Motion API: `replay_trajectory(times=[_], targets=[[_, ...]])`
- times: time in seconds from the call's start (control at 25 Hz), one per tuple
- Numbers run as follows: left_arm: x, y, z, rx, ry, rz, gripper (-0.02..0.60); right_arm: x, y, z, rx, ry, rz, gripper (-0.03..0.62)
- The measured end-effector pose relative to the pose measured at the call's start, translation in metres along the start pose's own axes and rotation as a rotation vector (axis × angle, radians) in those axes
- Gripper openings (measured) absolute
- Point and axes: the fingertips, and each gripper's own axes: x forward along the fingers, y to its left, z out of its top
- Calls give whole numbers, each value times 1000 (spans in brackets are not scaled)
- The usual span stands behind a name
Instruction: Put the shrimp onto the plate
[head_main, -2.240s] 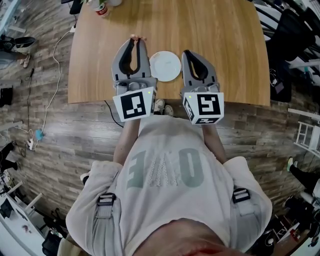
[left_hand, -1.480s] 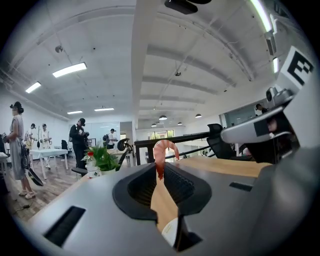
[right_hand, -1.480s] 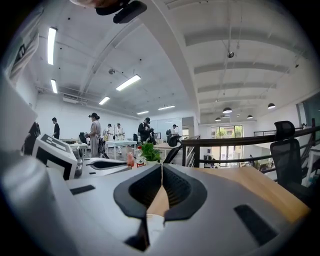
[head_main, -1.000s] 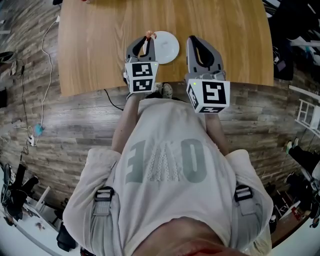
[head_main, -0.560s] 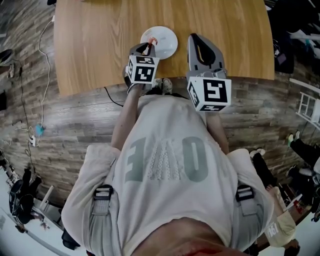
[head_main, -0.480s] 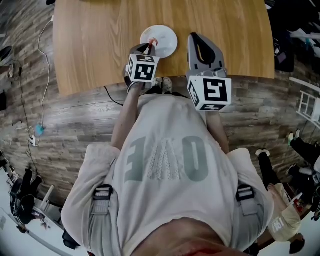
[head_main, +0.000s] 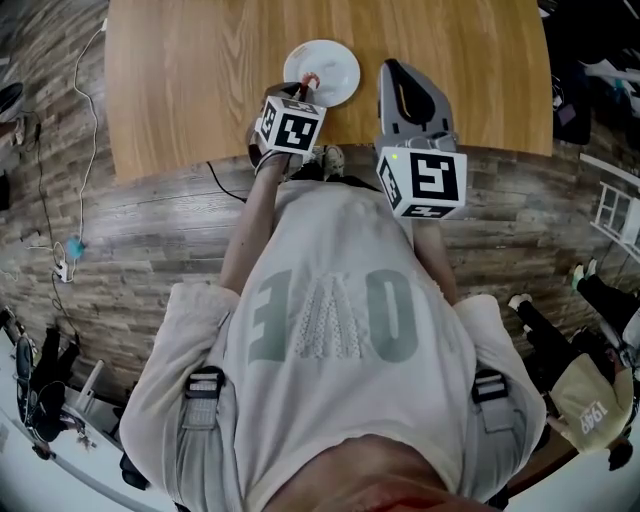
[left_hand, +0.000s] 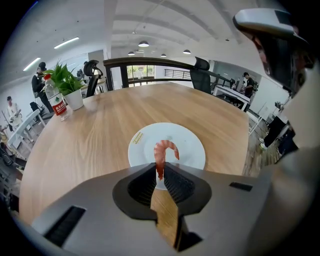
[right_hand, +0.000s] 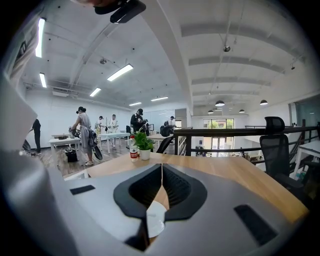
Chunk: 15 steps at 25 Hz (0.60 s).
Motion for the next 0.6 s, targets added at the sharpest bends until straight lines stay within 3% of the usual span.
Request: replay_trajectory(times=[0.6], targets=[[2, 0, 1, 14, -11, 17, 52, -1, -1, 2, 10, -11, -2, 21]])
